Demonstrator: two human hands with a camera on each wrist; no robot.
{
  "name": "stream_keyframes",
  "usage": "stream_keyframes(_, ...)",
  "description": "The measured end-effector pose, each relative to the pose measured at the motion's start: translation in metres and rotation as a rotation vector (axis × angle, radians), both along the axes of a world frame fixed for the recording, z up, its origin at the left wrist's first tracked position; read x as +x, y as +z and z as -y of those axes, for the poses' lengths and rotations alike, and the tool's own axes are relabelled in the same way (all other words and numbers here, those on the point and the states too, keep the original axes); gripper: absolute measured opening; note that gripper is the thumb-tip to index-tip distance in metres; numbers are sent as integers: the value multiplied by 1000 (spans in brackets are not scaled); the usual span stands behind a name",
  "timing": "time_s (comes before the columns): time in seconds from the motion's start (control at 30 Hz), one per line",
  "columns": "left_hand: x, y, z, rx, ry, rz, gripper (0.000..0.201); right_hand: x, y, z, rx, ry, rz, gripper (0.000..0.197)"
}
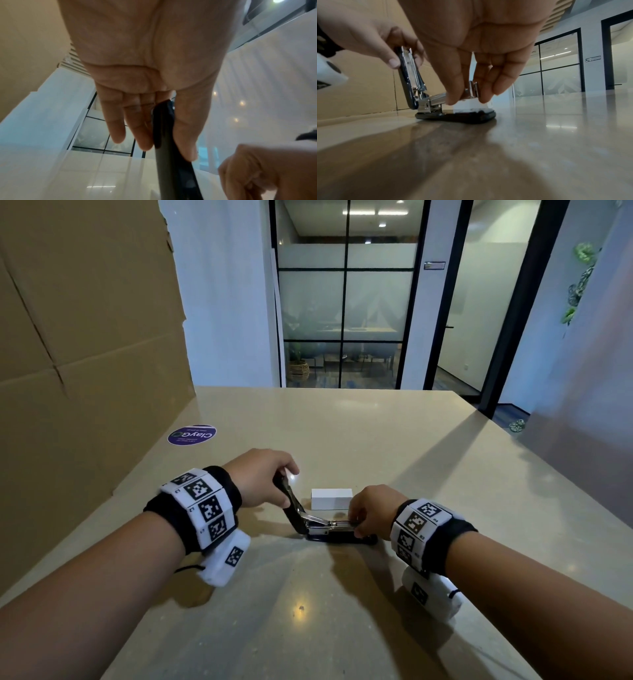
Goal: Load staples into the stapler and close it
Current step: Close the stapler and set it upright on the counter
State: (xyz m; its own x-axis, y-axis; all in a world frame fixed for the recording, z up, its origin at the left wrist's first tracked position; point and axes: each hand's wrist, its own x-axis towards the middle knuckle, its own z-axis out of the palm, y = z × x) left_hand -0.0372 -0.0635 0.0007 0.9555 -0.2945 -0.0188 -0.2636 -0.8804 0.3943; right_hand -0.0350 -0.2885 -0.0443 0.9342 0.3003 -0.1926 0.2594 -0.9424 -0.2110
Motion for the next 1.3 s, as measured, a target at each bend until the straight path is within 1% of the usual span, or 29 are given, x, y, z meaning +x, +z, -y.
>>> stream_keyframes(0.07, -1, 1, 8, -60, 2, 7, 58, 0, 0, -1, 2, 3, -5, 28)
stream_keyframes(0.17, -3, -4, 23, -201, -13, -13, 60, 0, 1, -1, 4, 6, -11, 30)
stream_keyframes(0.23, -4, -10, 36, -233, -46, -18, 53, 0, 1, -2, 2, 3, -8, 31)
stream_keyframes(0.3, -2, -17, 48, -185, -90, -8, 39, -1, 0, -2, -12, -9, -7, 32)
stream_keyframes(0.33, -2, -20, 54, -152, -106, -7, 35, -1, 0, -1, -24, -20, -10, 33)
stream_keyframes(0.47, 0, -29, 71, -21, -151, -11, 32, -2, -1, 4, -79, -74, -28, 35)
stream_keyframes(0.63, 2, -35, 84, 104, -199, -29, 27, -3, -2, 8, -123, -102, -47, 33)
stream_keyframes(0.83, 2, -34, 90, 150, -184, -35, 28, -4, -2, 10, -142, -91, -37, 32)
stream_keyframes(1.0, 0, -36, 94, 210, -183, -35, 32, -2, -1, 11, -85, -94, -58, 41)
stream_keyframes(1.17, -1, -38, 97, 276, -202, -24, 33, -2, 1, 10, -77, -85, -75, 44)
stream_keyframes(1.3, 3, -36, 93, 225, -198, -31, 33, -3, 2, 10, -71, -83, -75, 45)
